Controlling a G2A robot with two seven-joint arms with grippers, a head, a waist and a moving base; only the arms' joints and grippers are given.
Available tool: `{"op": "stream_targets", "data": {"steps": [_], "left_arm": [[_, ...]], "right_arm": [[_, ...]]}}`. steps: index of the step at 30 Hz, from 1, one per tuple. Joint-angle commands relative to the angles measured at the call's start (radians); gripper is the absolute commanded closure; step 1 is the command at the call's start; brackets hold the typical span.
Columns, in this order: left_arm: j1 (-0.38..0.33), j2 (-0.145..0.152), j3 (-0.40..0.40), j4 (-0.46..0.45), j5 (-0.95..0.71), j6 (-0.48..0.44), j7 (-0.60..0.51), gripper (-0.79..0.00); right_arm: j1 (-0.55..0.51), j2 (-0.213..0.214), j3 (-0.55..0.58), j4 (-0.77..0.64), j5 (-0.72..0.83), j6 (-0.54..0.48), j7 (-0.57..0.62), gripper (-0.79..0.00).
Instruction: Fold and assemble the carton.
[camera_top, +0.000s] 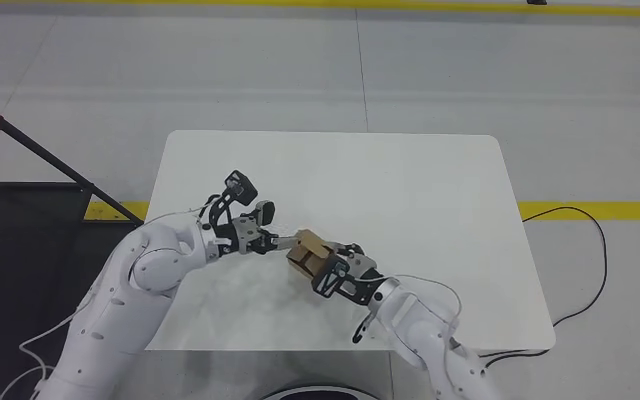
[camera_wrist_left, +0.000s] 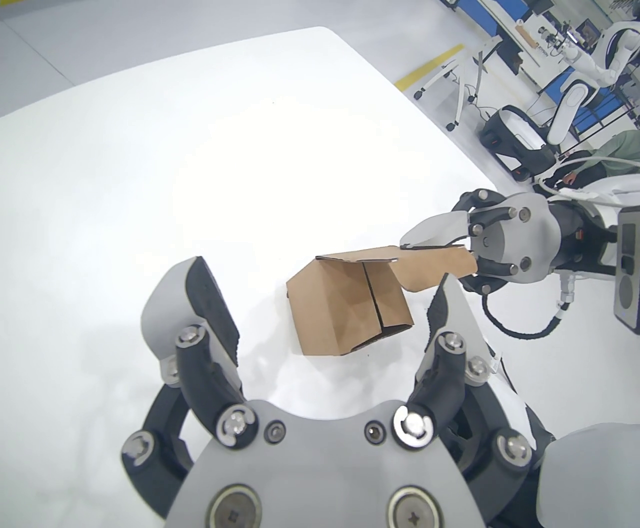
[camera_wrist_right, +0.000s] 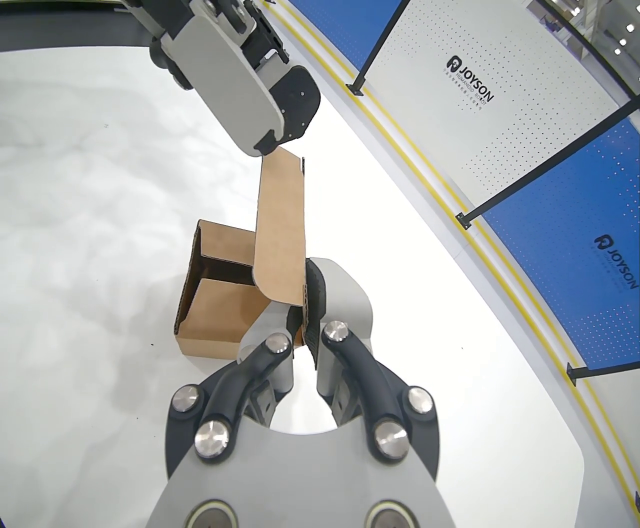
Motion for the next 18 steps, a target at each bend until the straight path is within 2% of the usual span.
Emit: {"op": "stream_targets", "data": {"steps": [1,8,18], "left_arm": [[0.004,0.001,-0.002,0.001,0.002,-0.011,0.015,-0.785],[0.003,0.003,0.003,-0.004,0.007,-0.025,0.027,-0.785],[-0.005,0.007,0.024,-0.001,0.101,-0.119,0.065,-0.785]], "right_arm": [[0.005,0.002,0.008,0.003,0.002,-0.028,-0.01,0.0],[0.01,0.008,0.024,0.015,-0.001,-0.09,-0.019,0.0],[0.02,0.009,0.031,0.015,-0.003,-0.121,-0.006,0.0]]}}
